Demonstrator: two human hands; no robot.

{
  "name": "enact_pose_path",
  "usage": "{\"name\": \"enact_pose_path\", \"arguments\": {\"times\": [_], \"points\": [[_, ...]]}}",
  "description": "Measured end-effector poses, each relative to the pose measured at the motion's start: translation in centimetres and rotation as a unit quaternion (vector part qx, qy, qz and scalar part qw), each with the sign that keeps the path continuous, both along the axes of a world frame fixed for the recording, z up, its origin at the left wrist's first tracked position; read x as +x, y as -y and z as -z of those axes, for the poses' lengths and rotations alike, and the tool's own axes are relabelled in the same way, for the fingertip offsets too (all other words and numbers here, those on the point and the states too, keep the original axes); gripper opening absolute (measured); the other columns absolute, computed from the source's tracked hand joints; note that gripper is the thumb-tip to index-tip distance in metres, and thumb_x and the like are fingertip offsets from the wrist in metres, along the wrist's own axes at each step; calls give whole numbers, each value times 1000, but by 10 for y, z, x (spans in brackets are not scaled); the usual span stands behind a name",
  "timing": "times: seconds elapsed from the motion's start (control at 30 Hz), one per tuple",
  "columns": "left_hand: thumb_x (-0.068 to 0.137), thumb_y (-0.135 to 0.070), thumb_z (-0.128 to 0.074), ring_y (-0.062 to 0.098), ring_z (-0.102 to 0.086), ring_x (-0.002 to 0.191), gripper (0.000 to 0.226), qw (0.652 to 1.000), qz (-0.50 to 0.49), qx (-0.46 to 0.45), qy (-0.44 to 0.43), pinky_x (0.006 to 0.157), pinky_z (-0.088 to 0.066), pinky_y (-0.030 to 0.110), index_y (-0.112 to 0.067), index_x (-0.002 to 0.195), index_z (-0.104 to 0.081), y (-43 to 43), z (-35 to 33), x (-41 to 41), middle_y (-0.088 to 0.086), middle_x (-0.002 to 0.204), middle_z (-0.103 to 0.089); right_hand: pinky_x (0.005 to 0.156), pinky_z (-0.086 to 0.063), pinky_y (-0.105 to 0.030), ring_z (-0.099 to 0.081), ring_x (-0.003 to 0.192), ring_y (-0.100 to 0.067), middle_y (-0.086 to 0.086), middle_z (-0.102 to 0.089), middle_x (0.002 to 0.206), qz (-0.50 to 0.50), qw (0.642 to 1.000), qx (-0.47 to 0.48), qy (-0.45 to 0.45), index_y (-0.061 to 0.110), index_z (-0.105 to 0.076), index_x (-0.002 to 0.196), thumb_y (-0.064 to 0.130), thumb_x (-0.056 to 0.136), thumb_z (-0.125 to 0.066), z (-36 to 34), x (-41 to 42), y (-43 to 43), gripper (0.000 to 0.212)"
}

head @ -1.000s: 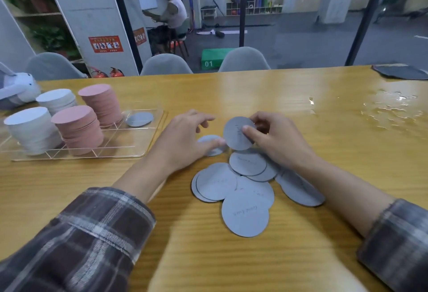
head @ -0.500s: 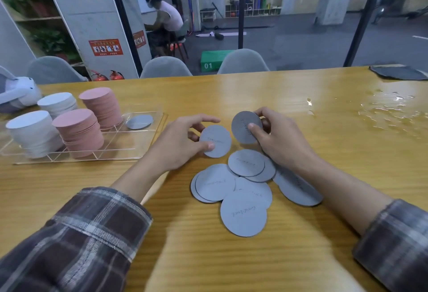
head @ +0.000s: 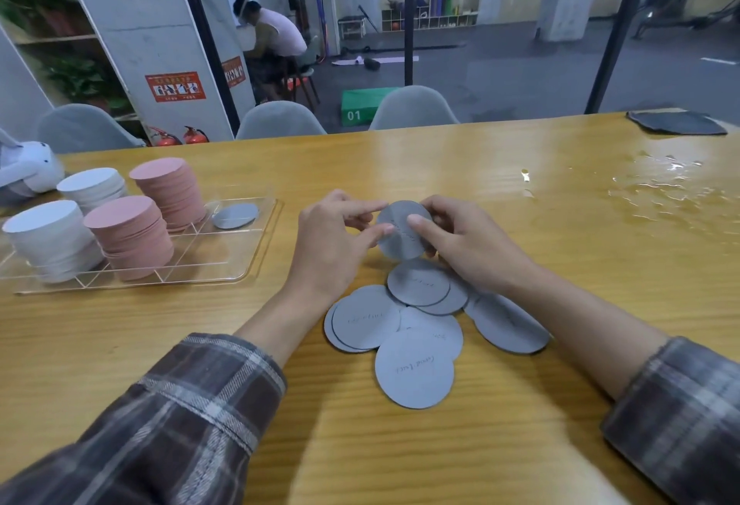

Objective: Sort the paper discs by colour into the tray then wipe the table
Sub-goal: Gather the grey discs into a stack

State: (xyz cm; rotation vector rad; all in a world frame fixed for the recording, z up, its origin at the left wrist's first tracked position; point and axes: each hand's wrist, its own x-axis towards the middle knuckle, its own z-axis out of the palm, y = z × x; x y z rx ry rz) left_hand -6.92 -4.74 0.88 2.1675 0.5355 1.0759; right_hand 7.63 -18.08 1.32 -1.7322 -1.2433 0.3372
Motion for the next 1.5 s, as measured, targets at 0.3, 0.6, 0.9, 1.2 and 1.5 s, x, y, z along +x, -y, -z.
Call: {"name": "enact_pose_path", "arguments": {"times": [0.3, 0.6, 0.9, 1.2, 1.5], "points": [[87, -40, -82, 10, -65, 75, 31, 995, 23, 10, -101, 67, -48, 11, -26, 113, -75, 8, -2, 2, -6, 87, -70, 58, -41, -19, -57, 60, -2, 14, -62, 67, 43, 997, -17, 56, 22, -65, 98, 22, 100, -63, -2, 12, 14, 3], [70, -55, -89, 7, -62, 83, 40, 960, 143, 5, -239, 70, -45, 12, -39, 104, -78, -2, -1, -14, -12, 96, -69, 62, -49, -27, -65, 65, -11, 8, -65, 73, 70, 995, -44, 58, 22, -61, 106, 20, 101, -59, -1, 19, 23, 5], [86, -17, -85, 31, -76, 72, 21, 980, 124, -128, -85, 76, -62, 32, -23, 105, -77, 0, -1, -13, 8, 88, -73, 70, -52, -42, -63, 66, -16, 5, -58, 76, 30, 997, -65, 15, 17, -62, 109, 19, 108, -44, -3, 11, 23, 18], [81, -26, -89, 18, -71, 70, 23, 996, 72, -49, -29, 74, -61, 31, -28, 102, -80, 14, 3, -2, -4, 83, -71, 67, -51, -40, -56, 62, -7, 5, -64, 76, -17, 996, -73, 54, 19, -64, 106, 27, 104, -55, -5, 3, 24, 11], [68, -65, -87, 1, -59, 90, 46, 962, 124, 43, -238, 73, -43, 9, -39, 105, -75, 14, 6, -9, -15, 101, -65, 59, -37, -16, -58, 75, -1, 15, -62, 84, 72, 991, -72, 91, 20, -60, 112, 25, 104, -53, -1, 16, 21, 12]]}}
